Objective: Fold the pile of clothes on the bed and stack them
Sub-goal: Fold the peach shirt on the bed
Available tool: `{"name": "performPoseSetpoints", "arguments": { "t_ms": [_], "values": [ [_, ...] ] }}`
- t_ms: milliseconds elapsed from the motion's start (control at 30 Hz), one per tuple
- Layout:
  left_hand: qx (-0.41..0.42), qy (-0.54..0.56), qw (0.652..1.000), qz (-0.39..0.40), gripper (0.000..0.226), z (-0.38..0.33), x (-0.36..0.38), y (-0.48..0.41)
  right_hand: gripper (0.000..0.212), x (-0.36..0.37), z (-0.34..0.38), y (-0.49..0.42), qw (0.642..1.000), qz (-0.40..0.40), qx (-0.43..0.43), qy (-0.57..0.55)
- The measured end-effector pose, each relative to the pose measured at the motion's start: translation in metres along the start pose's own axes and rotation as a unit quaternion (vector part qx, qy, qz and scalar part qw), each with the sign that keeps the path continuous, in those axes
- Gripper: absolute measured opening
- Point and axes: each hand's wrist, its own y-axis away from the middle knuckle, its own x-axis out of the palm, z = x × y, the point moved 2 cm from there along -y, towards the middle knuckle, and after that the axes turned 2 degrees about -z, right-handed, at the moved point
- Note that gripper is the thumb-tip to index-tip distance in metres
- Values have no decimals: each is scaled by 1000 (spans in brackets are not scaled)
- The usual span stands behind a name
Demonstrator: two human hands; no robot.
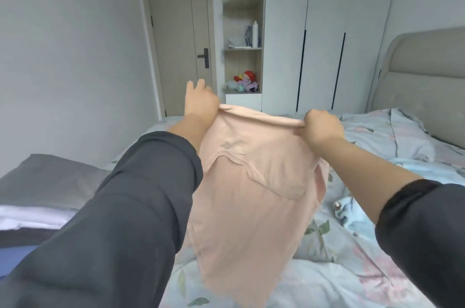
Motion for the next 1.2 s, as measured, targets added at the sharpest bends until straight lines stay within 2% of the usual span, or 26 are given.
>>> {"name": "performPoseSetpoints", "arguments": {
  "t_ms": [100,233,333,533,633,733,833,900,967,1033,1133,1200],
  "values": [
    [-15,17,999,-23,18,27,-30,0,10,-38,13,-5,996,-34,-41,71],
    [-56,65,996,-4,15,58,-47,5,22,-76,21,-3,982,-132,-56,120],
    [-106,143,984,-11,30,77,-53,14,22,-97,17,-3,975,-194,-47,100],
    [-222,207,953,-14,27,98,-58,34,29,-128,8,-3,959,-283,-7,-17],
    [-308,279,909,-30,22,110,-56,40,30,-138,1,-5,943,-307,36,-127],
    [-355,388,847,-80,13,118,-55,44,22,-142,-5,-8,908,-304,74,-278],
    [-363,503,771,-143,33,119,-63,44,24,-146,-4,-8,862,-291,92,-405],
    [-349,534,748,-182,38,117,-76,41,33,-153,0,-8,837,-302,97,-446],
    [-322,536,750,-217,35,116,-87,39,42,-161,3,-9,817,-326,90,-466],
    [-290,511,773,-240,35,120,-93,38,43,-167,0,-13,805,-349,94,-470],
    [-217,397,864,-221,40,133,-83,41,46,-168,-12,-22,820,-355,119,-432],
    [-162,324,915,-179,40,140,-69,41,47,-160,-19,-31,853,-332,125,-383]
  ]
}}
